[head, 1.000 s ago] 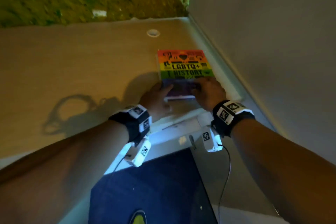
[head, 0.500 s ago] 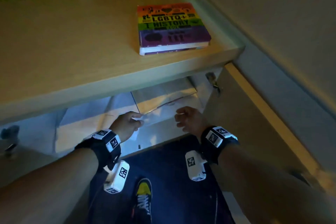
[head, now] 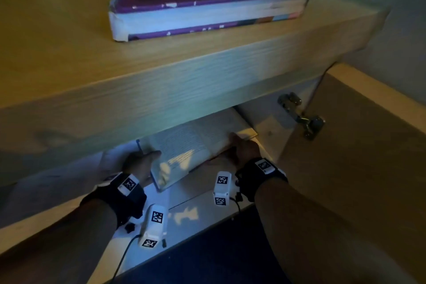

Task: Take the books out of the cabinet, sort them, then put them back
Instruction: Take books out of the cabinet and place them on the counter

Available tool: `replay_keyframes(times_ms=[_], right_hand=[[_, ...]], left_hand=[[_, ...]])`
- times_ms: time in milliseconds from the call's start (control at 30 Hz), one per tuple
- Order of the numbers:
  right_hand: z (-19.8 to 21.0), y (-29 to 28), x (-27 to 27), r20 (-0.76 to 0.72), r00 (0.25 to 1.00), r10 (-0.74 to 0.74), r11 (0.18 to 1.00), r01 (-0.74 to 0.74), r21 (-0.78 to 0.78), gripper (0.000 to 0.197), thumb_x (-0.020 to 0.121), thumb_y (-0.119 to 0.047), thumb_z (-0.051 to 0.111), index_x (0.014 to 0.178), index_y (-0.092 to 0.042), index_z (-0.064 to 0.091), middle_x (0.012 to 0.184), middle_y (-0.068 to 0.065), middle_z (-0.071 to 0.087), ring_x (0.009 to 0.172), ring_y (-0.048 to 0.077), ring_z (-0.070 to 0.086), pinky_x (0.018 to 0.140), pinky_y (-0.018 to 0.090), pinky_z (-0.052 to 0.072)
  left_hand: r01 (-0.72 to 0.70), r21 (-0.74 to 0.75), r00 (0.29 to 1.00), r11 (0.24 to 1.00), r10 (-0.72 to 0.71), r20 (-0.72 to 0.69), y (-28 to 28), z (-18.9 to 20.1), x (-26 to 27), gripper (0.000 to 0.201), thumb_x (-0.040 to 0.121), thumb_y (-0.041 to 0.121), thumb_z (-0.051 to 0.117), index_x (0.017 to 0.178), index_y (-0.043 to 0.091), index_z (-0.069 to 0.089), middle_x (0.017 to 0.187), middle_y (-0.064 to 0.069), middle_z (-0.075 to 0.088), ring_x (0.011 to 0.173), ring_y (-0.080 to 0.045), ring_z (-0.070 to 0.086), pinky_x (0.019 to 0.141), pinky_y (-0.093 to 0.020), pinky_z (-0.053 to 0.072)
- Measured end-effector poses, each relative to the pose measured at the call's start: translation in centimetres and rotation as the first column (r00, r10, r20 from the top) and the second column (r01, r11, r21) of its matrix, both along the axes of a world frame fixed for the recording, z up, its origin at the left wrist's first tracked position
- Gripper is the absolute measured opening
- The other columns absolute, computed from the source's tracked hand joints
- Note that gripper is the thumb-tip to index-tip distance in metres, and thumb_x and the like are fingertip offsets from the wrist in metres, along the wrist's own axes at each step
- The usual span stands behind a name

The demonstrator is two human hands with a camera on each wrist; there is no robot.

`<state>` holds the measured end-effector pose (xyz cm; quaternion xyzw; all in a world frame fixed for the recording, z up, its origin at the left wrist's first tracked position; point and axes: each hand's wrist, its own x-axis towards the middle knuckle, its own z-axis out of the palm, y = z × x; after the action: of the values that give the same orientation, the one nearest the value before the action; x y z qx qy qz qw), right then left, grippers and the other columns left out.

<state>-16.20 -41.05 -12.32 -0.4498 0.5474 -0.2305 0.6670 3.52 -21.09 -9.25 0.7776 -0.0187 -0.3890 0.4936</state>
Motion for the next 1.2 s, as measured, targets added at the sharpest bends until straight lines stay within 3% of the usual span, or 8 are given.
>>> replay_keyframes(times_ms=[200, 333, 433, 533, 633, 867, 1033, 1200], right_hand=[[-4.4, -1.3, 1.7, 0.072, 0.991, -0.111, 0.993, 0.113, -0.02, 0.1, 0.051, -0.053, 0.085, 0.132, -0.007, 0.047, 0.12, 0.022, 0.065, 0.103, 0.044, 0.069, 0.078, 0.063, 0.061], [-2.2, 3.2, 0.8, 0.078, 0.991, -0.11, 0.994, 0.111, -0.021, 0.077, 0.058, -0.043, 0.087, 0.122, -0.022, 0.05, 0.121, 0.018, 0.067, 0.106, 0.042, 0.068, 0.086, 0.061, 0.059], [2.1, 8.0, -1.2, 0.281, 0.959, -0.033, 0.99, -0.006, 0.137, 0.038, 0.082, -0.011, 0.074, 0.118, -0.014, 0.063, 0.097, 0.011, 0.074, 0.083, 0.028, 0.072, 0.069, 0.037, 0.06], [3.7, 10.6, -3.1, 0.409, 0.912, -0.039, 0.936, -0.11, 0.335, 0.017, 0.095, -0.002, 0.06, 0.108, -0.01, 0.067, 0.076, 0.009, 0.068, 0.061, 0.02, 0.067, 0.054, 0.029, 0.057], [4.0, 11.2, -5.0, 0.391, 0.917, -0.072, 0.893, -0.115, 0.435, 0.009, 0.094, -0.009, 0.066, 0.1, -0.012, 0.071, 0.081, 0.011, 0.067, 0.07, 0.021, 0.068, 0.066, 0.033, 0.059], [10.2, 14.1, -11.4, 0.468, 0.875, -0.123, 0.894, -0.106, 0.434, 0.066, 0.059, -0.032, 0.086, 0.119, -0.014, 0.068, 0.109, 0.008, 0.075, 0.1, 0.029, 0.067, 0.084, 0.042, 0.054], [19.1, 16.9, -17.4, 0.385, 0.923, 0.014, 0.895, -0.184, 0.407, 0.062, 0.097, -0.062, 0.055, 0.139, -0.018, 0.064, 0.139, 0.019, 0.065, 0.132, 0.041, 0.058, 0.114, 0.058, 0.042], [30.3, 19.8, -23.9, 0.228, 0.922, 0.313, 0.916, -0.356, 0.182, 0.056, 0.085, -0.04, 0.076, 0.131, -0.008, 0.068, 0.109, 0.013, 0.079, 0.098, 0.027, 0.078, 0.08, 0.034, 0.06]], left_hand=[[0.013, -0.283, 0.999, 0.959, -0.027, -0.044, -1.1, 4.0, -0.9, 0.028, 0.083, 0.042, 0.073, 0.082, 0.019, 0.057, 0.072, -0.006, 0.06, 0.057, -0.019, 0.06, 0.054, -0.025, 0.051], [0.158, -0.391, 0.987, 0.907, -0.148, 0.054, -3.5, 6.0, -3.2, 0.019, 0.102, 0.012, 0.041, 0.115, 0.009, 0.054, 0.11, -0.012, 0.058, 0.099, -0.024, 0.058, 0.082, -0.032, 0.053], [0.307, -0.132, 0.946, 0.943, -0.288, 0.146, -4.7, 6.3, -5.6, 0.035, 0.088, 0.043, 0.052, 0.111, 0.017, 0.058, 0.115, -0.011, 0.062, 0.107, -0.027, 0.059, 0.09, -0.039, 0.047], [0.314, 0.049, 0.927, 0.948, -0.317, 0.199, -4.1, 3.8, -5.2, 0.06, 0.062, 0.068, 0.076, 0.098, 0.022, 0.067, 0.101, -0.01, 0.072, 0.094, -0.033, 0.071, 0.078, -0.048, 0.059], [0.182, -0.059, 0.978, 0.982, -0.186, -0.091, -2.9, 4.2, -7.1, 0.04, 0.075, 0.045, 0.082, 0.1, 0.017, 0.069, 0.086, -0.008, 0.078, 0.073, -0.023, 0.076, 0.057, -0.039, 0.061], [0.156, -0.127, 0.956, 0.98, -0.182, -0.23, 2.5, 11.9, -12.1, 0.026, 0.089, 0.029, 0.071, 0.106, 0.009, 0.069, 0.096, -0.014, 0.077, 0.087, -0.032, 0.072, 0.087, -0.051, 0.058], [0.161, -0.113, 0.968, 0.98, -0.179, -0.174, 8.4, 20.4, -17.8, 0.033, 0.082, 0.028, 0.079, 0.109, 0.015, 0.065, 0.11, -0.007, 0.072, 0.105, -0.032, 0.066, 0.087, -0.056, 0.056], [0.354, -0.14, 0.932, 0.925, -0.362, -0.034, 13.6, 31.5, -24.9, 0.029, 0.093, 0.029, 0.067, 0.11, 0.007, 0.06, 0.108, -0.005, 0.068, 0.1, -0.016, 0.063, 0.065, -0.025, 0.043]])
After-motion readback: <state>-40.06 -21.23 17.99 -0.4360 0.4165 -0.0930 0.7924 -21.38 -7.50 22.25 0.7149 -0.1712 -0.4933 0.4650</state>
